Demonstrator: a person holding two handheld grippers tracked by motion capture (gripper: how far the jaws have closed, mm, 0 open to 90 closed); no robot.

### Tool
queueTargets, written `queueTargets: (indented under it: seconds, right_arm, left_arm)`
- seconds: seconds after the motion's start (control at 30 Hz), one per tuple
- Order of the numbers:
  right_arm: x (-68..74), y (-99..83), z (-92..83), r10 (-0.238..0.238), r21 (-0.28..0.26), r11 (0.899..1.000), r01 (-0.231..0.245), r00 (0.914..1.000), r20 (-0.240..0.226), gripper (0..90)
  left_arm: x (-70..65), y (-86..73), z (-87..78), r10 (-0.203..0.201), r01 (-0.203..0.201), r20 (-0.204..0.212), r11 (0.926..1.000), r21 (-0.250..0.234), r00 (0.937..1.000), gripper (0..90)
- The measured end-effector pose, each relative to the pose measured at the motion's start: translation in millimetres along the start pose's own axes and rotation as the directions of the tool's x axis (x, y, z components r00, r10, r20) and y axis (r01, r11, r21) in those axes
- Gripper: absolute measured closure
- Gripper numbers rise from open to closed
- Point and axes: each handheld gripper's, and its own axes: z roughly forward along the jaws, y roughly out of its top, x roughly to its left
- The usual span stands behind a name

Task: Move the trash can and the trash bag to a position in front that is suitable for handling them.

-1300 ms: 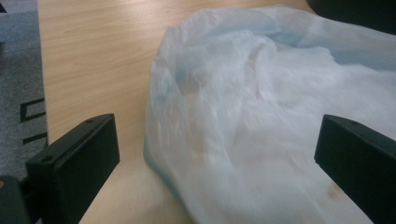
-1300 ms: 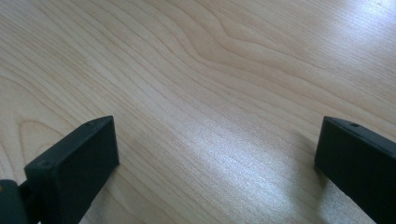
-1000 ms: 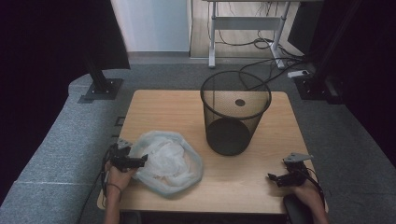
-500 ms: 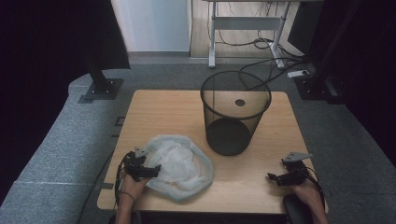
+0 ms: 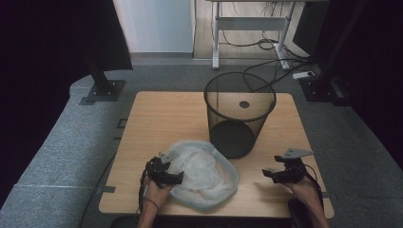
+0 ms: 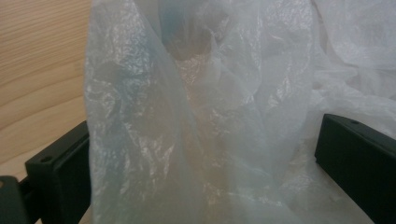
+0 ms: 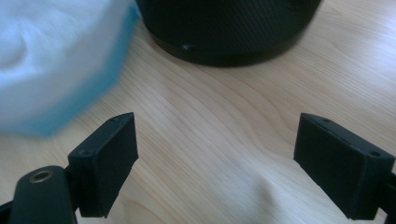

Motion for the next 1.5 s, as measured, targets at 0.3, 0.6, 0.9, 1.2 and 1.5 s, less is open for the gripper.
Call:
queueTargets:
  seconds: [0.3,0.6,0.9,1.2,1.5]
  right_arm:
    - [25.1,21.1,14.6,0.002,-0.025,1.0,-0.004,0.9965,-0.084,13.5]
    - [46.8,31.9,41.7,-0.026,0.016,0.999,0.028,0.9926,-0.119,13.6]
    - [47.0,26.2,65.1,-0.076,0.149,0.985,0.081,0.9963,-0.041,13.7]
    - [33.3,19.5,54.2,-0.122,0.214,0.971,0.109,0.9913,0.049,13.8]
    - [-10.3,2.5,25.1,-0.032,0.211,0.977,-0.004,0.9856,0.166,13.8]
  left_arm:
    - [-15.9,7.2,3.8,0.046,-0.046,-0.002,0.999,0.002,0.999,0.0]
    - [-10.9,12.6,-14.7,0.026,-0.027,-0.003,0.9981,-0.056,0.9996,0.0]
    - [18.3,12.9,-50.4,-0.063,0.062,-0.001,0.9817,-0.18,0.998,0.0]
    - [49.1,-5.1,-52.9,-0.076,0.062,-0.082,0.9854,-0.158,0.9937,0.0]
    - [61.7,-19.5,-26.0,-0.045,0.043,-0.038,0.998,-0.045,0.9983,0.3]
